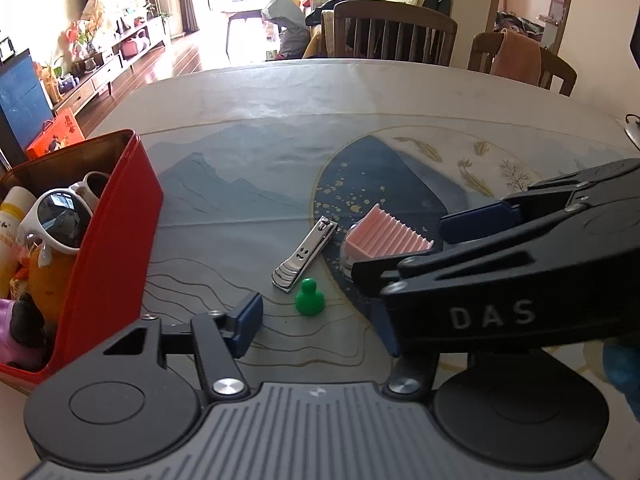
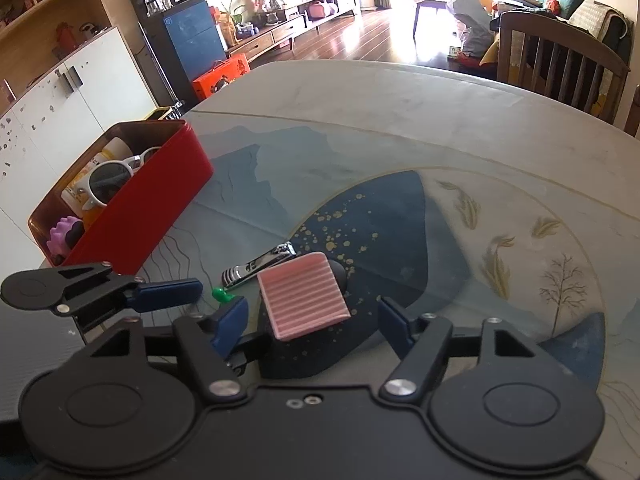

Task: Organize rigid objects
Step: 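Grasp the pink ridged comb with the right tool while the left tool closes on the green pawn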

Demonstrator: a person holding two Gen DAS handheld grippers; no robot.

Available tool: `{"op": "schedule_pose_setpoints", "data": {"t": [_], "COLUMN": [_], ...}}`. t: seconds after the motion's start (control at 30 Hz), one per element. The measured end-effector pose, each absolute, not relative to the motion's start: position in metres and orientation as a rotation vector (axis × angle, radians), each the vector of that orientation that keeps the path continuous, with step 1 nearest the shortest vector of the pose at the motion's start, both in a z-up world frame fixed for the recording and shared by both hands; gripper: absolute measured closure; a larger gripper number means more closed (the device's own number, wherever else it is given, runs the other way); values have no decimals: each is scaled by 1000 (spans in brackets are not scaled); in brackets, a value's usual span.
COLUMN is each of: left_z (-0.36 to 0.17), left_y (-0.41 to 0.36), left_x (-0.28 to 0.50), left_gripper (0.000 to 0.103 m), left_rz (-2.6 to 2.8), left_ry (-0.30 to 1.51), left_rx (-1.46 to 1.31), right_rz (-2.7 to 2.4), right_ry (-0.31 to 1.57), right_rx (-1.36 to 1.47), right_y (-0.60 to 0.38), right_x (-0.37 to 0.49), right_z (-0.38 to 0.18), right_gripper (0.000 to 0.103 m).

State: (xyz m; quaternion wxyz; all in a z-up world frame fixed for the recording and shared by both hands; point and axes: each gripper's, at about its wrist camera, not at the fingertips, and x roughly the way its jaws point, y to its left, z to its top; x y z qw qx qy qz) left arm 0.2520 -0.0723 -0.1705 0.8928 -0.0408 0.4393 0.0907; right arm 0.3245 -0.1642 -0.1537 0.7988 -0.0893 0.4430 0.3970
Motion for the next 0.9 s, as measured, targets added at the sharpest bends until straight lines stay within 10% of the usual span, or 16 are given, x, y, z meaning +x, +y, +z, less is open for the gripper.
{"op": "schedule_pose_setpoints", "data": {"t": [0.33, 0.9], "left_z": [-167, -150], "left_y": [-68, -52], "left_x": [256, 239], "left_gripper": [87, 88], "left_rz": [198, 202], "left_ry": [924, 921], "left_rx": [-111, -173], "right_rz": [858, 818], "right_ry": [960, 927], "right_rx": [-173, -114], "right_y": [-162, -193], "right_x": [326, 304], "right_z": [-154, -128], "right_gripper": [62, 62]}}
